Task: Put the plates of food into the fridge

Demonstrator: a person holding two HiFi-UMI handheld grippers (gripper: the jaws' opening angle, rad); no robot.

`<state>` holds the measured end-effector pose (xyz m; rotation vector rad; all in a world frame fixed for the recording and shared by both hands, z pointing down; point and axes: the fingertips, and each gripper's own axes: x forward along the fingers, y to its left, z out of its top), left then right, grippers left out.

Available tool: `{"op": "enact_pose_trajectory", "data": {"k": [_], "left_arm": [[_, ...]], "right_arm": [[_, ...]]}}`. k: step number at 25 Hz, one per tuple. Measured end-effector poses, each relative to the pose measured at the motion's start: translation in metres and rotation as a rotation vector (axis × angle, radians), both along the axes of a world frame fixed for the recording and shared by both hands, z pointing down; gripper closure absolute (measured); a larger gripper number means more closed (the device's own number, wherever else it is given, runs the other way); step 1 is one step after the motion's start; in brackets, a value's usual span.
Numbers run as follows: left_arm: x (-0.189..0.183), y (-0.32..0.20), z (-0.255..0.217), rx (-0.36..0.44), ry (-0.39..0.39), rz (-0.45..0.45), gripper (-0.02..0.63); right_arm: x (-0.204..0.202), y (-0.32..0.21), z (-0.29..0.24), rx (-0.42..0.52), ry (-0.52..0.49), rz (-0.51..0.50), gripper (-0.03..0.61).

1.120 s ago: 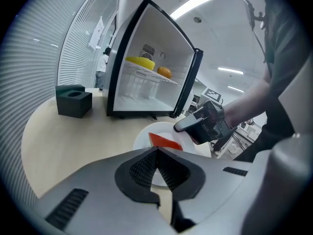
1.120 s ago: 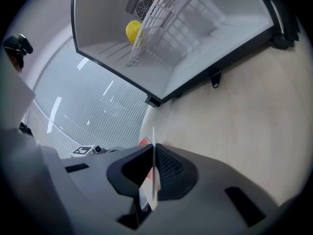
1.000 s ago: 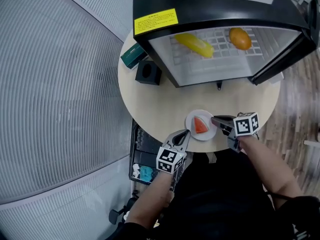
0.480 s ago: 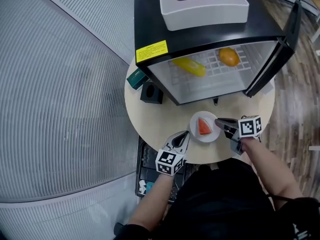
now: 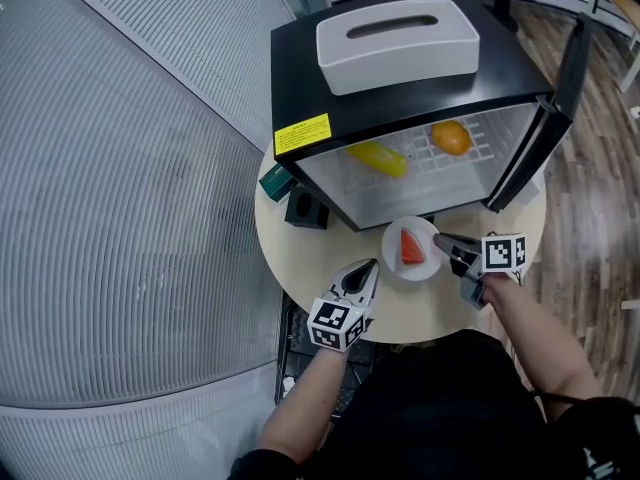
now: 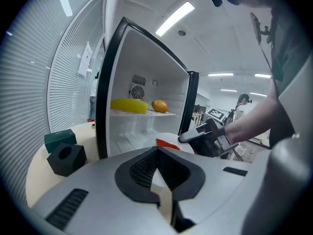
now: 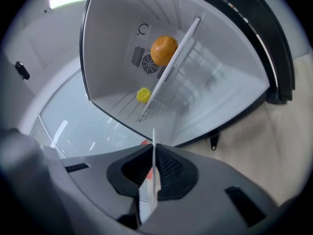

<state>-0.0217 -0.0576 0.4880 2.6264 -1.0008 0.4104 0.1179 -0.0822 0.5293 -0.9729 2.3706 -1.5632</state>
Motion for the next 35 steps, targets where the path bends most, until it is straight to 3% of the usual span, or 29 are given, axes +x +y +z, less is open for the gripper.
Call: {"op": "enact_pose_trajectory", "data": {"k": [7, 12, 20, 35], "left_arm": [[0.016, -0.02, -0.025, 0.059, 0.011, 0.001, 0.611], [0.015, -0.035, -0.045, 0.128, 0.015, -0.046, 0.611], [0.022, -0.066, -0.058, 0.171, 0.015, -0.074, 0.611], [0.037, -0.104, -0.058, 0.173, -0.013, -0.058, 0.611]], "right_arm": [[0.012, -0.022, -0.005, 0.004, -0.008, 0.042, 0.56], [0.016, -0.036, -0.011, 0.001, -0.034, 0.071, 0.559], [0.026, -0.062, -0.009, -0.012, -0.049, 0.108, 0.56], [0.038, -0.107, 0.019, -0.052, -0.1, 0.21, 0.559]]}}
